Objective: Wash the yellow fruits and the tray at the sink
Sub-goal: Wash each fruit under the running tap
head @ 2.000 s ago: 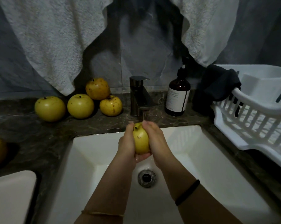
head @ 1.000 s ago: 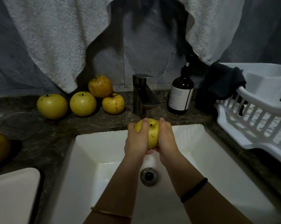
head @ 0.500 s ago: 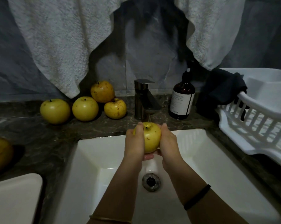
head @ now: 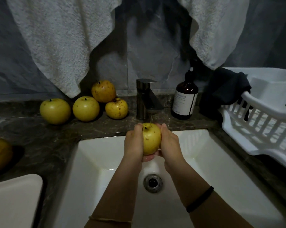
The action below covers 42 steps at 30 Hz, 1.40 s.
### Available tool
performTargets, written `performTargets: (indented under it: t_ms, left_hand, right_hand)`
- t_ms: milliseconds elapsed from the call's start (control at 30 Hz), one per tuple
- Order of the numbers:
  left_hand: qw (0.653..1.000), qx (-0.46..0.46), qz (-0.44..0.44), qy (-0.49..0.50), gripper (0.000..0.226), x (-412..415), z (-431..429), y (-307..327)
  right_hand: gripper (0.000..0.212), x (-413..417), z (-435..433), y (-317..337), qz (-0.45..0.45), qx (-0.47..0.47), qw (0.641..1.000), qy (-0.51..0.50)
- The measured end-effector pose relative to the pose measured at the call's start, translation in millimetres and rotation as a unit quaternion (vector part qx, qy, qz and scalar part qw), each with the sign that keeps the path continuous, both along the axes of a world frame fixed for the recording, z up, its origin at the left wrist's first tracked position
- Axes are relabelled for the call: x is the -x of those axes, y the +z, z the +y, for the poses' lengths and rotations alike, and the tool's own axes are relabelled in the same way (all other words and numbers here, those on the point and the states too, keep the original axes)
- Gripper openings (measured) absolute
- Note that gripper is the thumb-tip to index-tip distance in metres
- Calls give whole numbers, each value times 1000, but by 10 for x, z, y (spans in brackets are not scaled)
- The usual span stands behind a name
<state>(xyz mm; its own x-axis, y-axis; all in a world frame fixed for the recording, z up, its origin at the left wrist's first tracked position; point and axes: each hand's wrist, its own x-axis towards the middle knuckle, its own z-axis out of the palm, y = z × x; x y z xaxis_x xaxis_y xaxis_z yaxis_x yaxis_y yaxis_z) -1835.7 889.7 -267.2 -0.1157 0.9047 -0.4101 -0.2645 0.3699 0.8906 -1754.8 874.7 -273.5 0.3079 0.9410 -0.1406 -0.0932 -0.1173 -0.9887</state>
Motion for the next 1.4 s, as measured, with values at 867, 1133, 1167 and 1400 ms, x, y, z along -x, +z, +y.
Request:
performTargets:
  t_ms: [867, 1133, 1167, 1400]
  left_hand:
    - [953, 135, -265, -65, 57, 7, -111, -17]
    - [945, 180, -268, -57, 70, 103, -46, -79]
    - [947, 177, -259, -65, 69, 97, -46, -77]
    - [984, 112, -132, -32, 60, -70, 13, -109]
  right_hand:
    - [39, -17, -28, -72, -433, -115, 894, 15]
    - [26, 11, -27, 54, -20, -47, 996, 77]
    - [25, 9, -29, 70, -10, -42, 996, 83]
    - [46, -68, 84, 40, 94, 57, 994, -28]
